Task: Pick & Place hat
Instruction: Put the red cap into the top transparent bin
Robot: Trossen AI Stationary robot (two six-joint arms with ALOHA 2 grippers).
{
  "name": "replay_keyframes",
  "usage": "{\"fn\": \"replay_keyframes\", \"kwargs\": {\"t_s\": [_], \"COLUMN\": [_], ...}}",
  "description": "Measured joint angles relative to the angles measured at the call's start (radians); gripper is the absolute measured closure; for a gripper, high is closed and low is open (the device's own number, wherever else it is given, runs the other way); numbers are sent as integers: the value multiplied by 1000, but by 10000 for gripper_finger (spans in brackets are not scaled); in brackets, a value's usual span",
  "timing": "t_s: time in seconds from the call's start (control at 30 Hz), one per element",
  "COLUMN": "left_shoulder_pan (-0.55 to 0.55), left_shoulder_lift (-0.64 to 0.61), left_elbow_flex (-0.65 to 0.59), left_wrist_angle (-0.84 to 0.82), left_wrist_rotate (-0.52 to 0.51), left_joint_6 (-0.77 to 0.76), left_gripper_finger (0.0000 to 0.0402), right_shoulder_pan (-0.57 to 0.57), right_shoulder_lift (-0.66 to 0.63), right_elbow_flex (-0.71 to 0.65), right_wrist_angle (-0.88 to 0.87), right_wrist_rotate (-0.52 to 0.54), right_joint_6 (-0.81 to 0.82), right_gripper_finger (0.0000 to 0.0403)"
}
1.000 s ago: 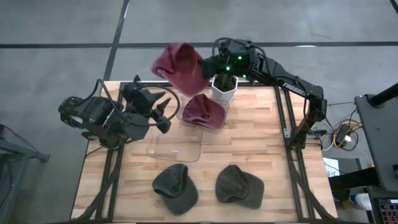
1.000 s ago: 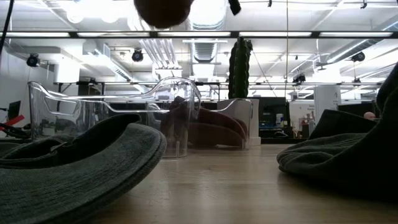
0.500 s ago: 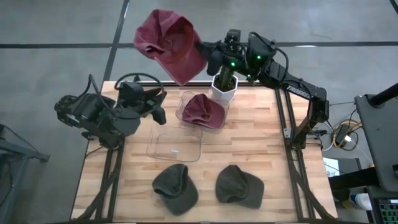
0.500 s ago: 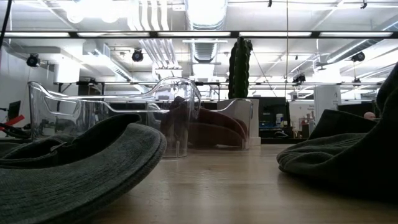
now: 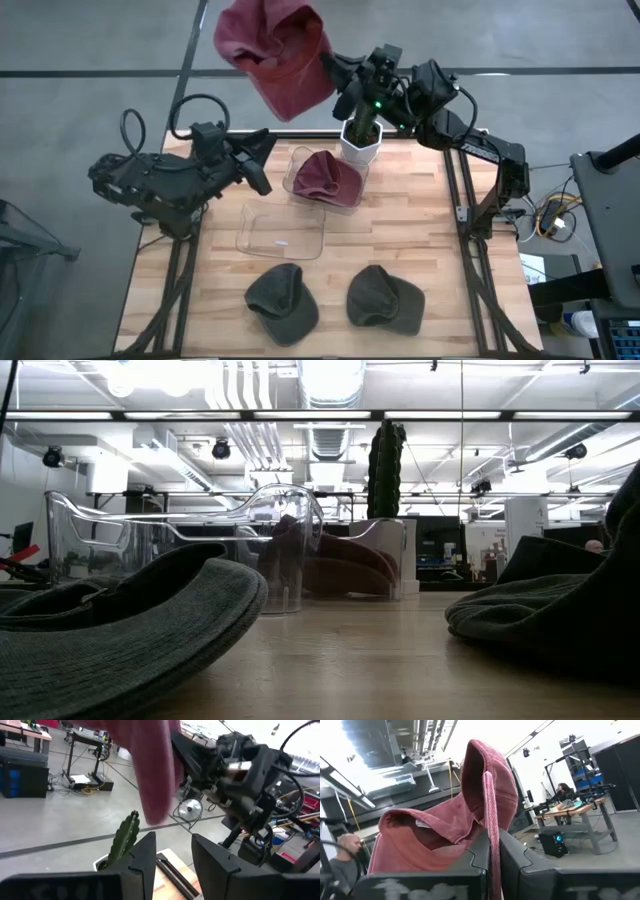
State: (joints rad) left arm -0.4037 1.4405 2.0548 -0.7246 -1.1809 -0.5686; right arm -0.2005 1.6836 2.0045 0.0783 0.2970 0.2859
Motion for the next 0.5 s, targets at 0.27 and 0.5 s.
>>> {"fn": "replay_keyframes", "kwargs": {"t_s": [0.27,0.5], "left_shoulder_pan": [14,35], "left_shoulder_lift": [60,67], "left_elbow_flex": [0,-1], "left_wrist_angle": [29,46], "left_wrist_rotate": [-124,-157], "left_joint_6": [77,97], "left_gripper_finger": [284,284], "right_shoulder_pan": [9,14], "right_shoulder_lift": [-1,1], "right_elbow_flex": [3,3], "right_wrist_angle": [15,10], "right_wrist_rotate": [19,21], "right_joint_6": [12,-1], "right_gripper_finger": [390,390]}}
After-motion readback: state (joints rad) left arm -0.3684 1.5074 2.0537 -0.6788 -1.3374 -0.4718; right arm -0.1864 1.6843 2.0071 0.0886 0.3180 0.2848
